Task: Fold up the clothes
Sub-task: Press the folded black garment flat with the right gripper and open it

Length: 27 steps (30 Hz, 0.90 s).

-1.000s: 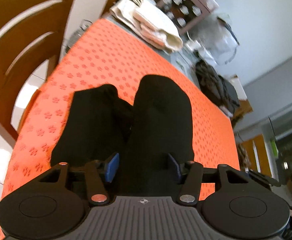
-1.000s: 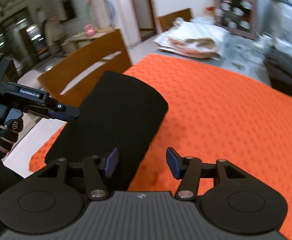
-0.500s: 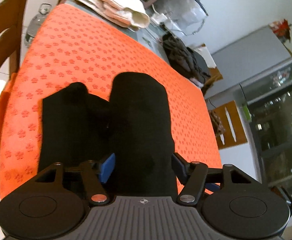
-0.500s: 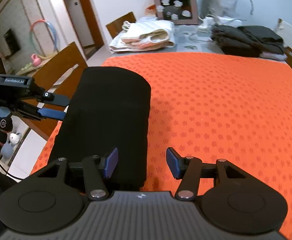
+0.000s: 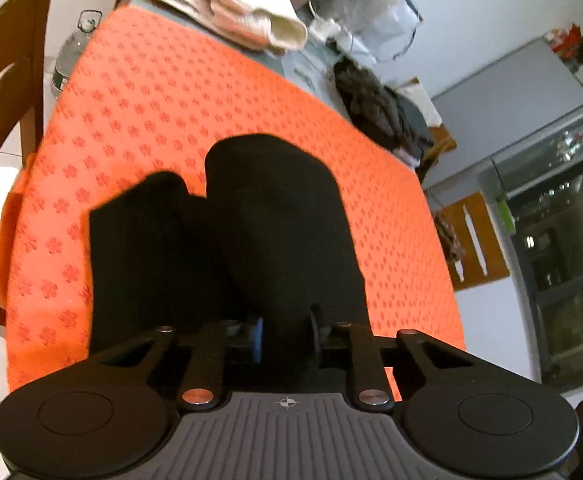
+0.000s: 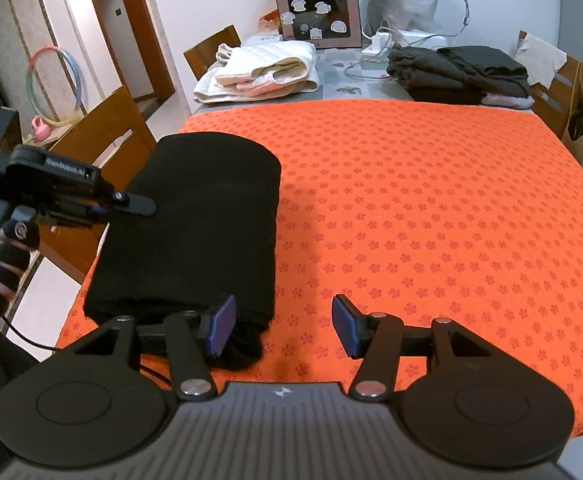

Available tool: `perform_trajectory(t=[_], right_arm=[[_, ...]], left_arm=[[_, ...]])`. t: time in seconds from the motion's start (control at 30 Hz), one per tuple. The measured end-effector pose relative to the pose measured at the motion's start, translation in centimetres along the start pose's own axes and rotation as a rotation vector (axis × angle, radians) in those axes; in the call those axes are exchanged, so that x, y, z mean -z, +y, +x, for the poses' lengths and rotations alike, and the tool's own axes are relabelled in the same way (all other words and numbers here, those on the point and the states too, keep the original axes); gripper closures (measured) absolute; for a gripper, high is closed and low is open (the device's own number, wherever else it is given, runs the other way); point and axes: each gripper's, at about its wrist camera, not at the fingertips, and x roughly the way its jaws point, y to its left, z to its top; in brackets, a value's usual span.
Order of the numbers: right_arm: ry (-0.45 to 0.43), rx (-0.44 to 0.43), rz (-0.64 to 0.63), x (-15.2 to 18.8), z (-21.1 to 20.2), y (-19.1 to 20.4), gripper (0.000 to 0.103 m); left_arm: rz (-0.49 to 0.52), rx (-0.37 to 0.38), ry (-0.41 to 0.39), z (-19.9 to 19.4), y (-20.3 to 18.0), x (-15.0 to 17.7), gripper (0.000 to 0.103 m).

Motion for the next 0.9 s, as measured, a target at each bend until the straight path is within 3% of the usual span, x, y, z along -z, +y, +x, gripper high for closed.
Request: perform_trajectory(t=[0.2, 0.37, 0.53, 0.67, 0.73, 0.9], right_arm=[[-0.019, -0.023, -0.031, -0.8, -0.3, 1.1, 0.043], [-0.019, -0.049, -0.071, -1.5, 0.1, 2.3, 0.043], [-0.012, -0.081, -0.111, -2.1, 0.9, 3.6, 0.043], [-0.016, -0.116, -0.132, -3.0, 1.7, 4.6, 0.043], [-0.018, -0.138, -0.141, -3.4, 2.2, 5.1, 0.043], [0.019, -0.17, -0.176, -4.0, 4.4, 7.0, 0.045]], left_arm=[[-0.017, 0.003, -0.034, -1.8, 1.6, -0.7, 0.079], [-0.085, -0.036, -0.023, -0.4, 6.0, -0.4, 0.077], [-0.143, -0.017, -0.055, -0.1, 8.8, 0.4, 0.061], [-0.209, 0.013, -0.1, -2.1, 9.4, 0.8, 0.06], [-0.181, 0.012, -0.129, -3.7, 8.9, 0.7, 0.06], [0.056, 0.016, -0.179, -6.3, 5.1, 0.4, 0.061]])
